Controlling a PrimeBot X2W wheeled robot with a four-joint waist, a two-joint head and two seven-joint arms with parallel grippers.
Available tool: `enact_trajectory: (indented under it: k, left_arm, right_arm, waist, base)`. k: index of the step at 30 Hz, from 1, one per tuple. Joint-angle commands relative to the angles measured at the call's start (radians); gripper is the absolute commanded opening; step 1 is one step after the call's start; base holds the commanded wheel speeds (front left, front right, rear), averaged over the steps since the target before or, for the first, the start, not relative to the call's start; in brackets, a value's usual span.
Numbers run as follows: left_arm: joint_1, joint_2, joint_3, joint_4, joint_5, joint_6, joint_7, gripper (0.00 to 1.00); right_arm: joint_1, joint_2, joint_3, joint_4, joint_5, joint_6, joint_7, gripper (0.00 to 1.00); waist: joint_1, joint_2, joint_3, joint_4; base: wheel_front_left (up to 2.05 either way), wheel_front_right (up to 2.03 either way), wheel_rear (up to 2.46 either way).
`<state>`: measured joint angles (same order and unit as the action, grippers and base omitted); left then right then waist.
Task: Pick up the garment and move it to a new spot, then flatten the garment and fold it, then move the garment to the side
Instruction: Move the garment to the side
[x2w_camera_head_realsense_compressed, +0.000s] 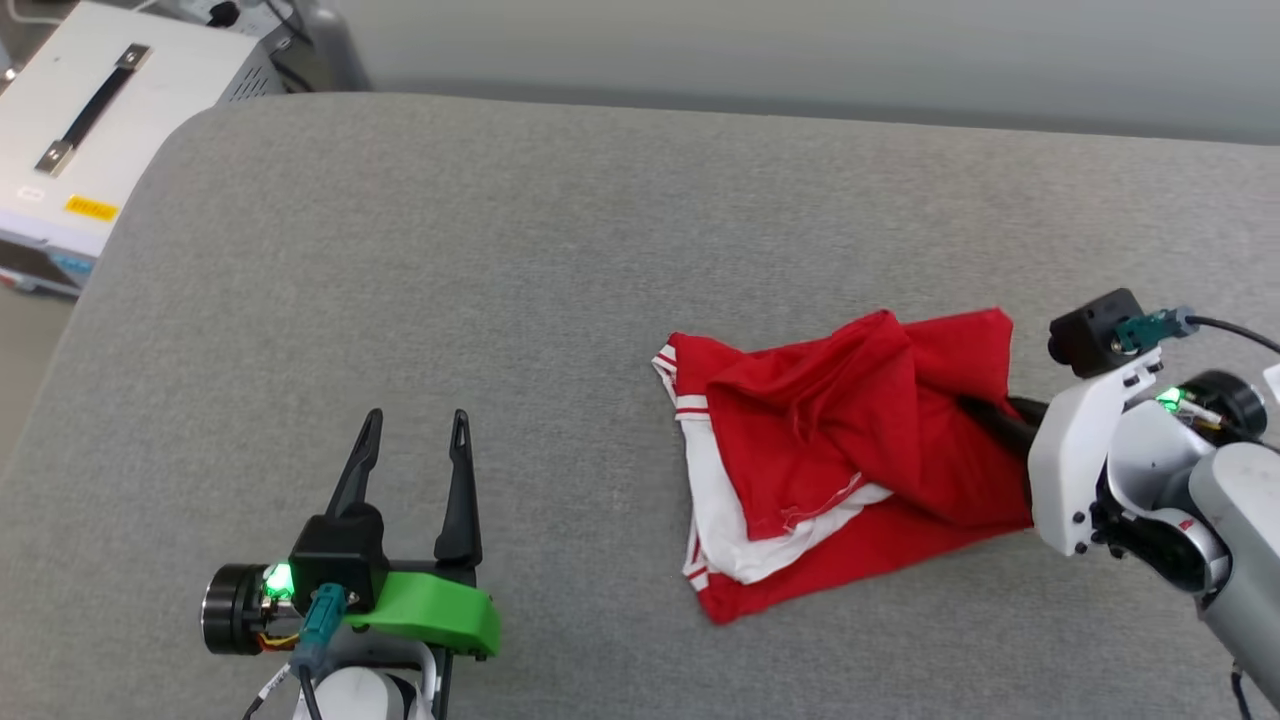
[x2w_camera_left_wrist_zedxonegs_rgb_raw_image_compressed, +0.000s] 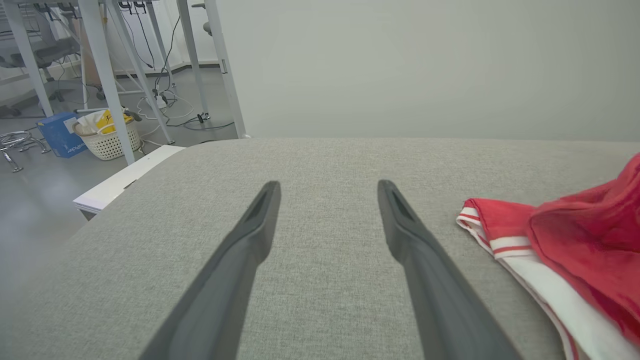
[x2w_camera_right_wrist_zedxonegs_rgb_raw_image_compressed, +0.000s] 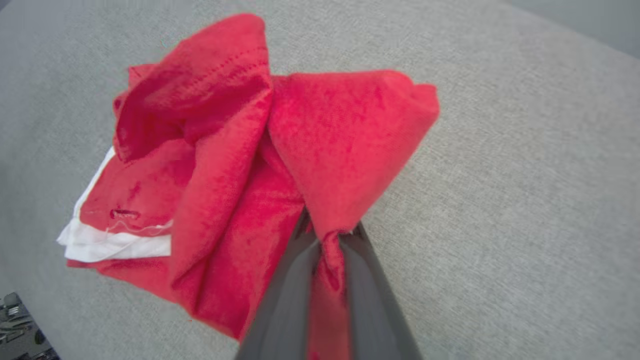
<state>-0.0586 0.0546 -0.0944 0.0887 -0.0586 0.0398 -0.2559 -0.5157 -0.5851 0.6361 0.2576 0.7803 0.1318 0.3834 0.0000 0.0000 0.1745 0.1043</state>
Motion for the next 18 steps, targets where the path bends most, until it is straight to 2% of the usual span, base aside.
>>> enact_trajectory:
  k: [1,9,18]
  left_arm:
    - [0.014,-0.004,0.002,0.0,-0.005,0.004,-0.006,1.0]
    - [0.03,-0.004,0.026,-0.018,0.0,0.004,-0.006,1.0]
    - [-0.003,0.007,0.05,-0.052,0.02,-0.007,-0.006,1.0]
  right_arm:
    - [-0.022,-0.02,0.011,-0.015,-0.018,-0.001,-0.013,0.0]
    - [-0.063,-0.106,0.031,-0.119,-0.055,-0.001,-0.019,0.0]
    - [-0.087,-0.174,-0.05,-0.132,-0.035,-0.001,-0.004,0.0]
  waist:
    - [0.0,0.0,-0.027,-0.042]
    - [0.0,0.0,-0.029,-0.158]
    - [0.0,0.0,0.056,-0.272]
  base:
    - [0.0,0.0,0.0]
    - [0.0,0.0,0.0]
    - [0.0,0.0,0.0]
